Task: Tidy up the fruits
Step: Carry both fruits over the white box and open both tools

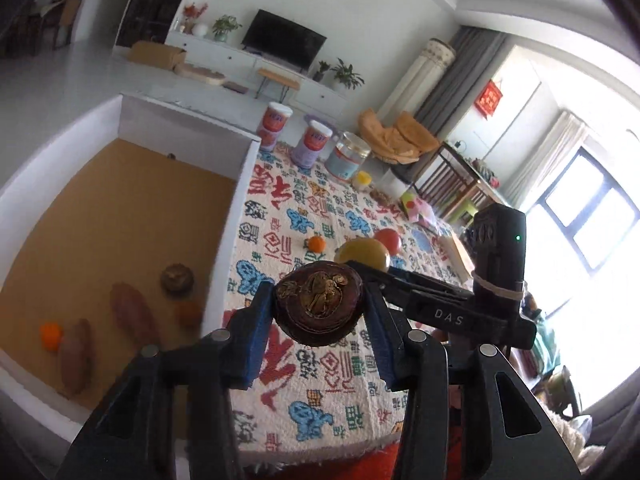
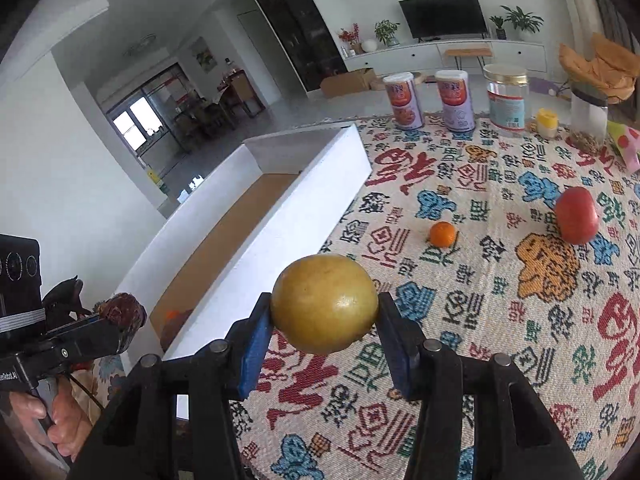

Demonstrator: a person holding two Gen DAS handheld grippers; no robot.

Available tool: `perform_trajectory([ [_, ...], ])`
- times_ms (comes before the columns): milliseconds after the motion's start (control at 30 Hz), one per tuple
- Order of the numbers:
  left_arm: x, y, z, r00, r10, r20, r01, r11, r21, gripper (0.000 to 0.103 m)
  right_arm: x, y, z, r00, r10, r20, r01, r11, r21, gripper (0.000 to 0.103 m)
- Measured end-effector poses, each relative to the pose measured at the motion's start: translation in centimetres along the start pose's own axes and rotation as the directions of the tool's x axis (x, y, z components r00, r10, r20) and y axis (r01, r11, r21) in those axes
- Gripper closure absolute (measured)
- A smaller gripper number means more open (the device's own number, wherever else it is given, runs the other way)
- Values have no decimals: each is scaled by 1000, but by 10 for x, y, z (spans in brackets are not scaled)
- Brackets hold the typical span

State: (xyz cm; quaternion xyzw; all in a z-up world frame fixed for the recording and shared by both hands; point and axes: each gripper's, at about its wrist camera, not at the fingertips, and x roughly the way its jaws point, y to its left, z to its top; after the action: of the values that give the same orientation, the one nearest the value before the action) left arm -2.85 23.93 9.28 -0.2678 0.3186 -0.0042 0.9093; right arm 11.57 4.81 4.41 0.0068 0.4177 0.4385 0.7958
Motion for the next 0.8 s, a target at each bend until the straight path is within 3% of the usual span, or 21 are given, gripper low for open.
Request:
perform_trajectory([
  [100, -16, 52, 17, 986, 161, 38, -158, 984, -86, 57, 41, 69, 24, 992, 112, -60, -118, 988, -102, 52],
  [233, -8, 124, 8, 919, 395, -13, -391, 904, -171, 57, 98, 142, 25, 973, 154, -171, -191, 956, -222, 52],
  [367, 0, 171, -15, 871, 482, -91, -489, 840, -234, 57, 142, 177, 1, 949, 142, -281, -221, 936, -272, 52],
  [500, 3, 176, -26, 835, 543, -94, -549, 806, -221, 56, 167, 190, -13, 950, 74, -303, -176, 930, -323, 52],
  [533, 4, 174, -25, 829, 551, -91, -556, 801, -221, 53, 170, 191, -14, 954, 52, -294, -155, 927, -340, 52],
  [633, 6, 162, -22, 827, 560, -54, -557, 801, -221, 24, 169, 185, -8, 966, 29, -258, -118, 934, -338, 47],
  [700, 6, 148, -18, 822, 569, -5, -558, 805, -200, 23, 153, 169, -1, 976, 58, -209, -120, 947, -299, 31],
  [800, 12, 122, -11, 841, 537, 55, -524, 837, -159, 23, 114, 136, 6, 994, 34, -101, -61, 960, -272, 16],
])
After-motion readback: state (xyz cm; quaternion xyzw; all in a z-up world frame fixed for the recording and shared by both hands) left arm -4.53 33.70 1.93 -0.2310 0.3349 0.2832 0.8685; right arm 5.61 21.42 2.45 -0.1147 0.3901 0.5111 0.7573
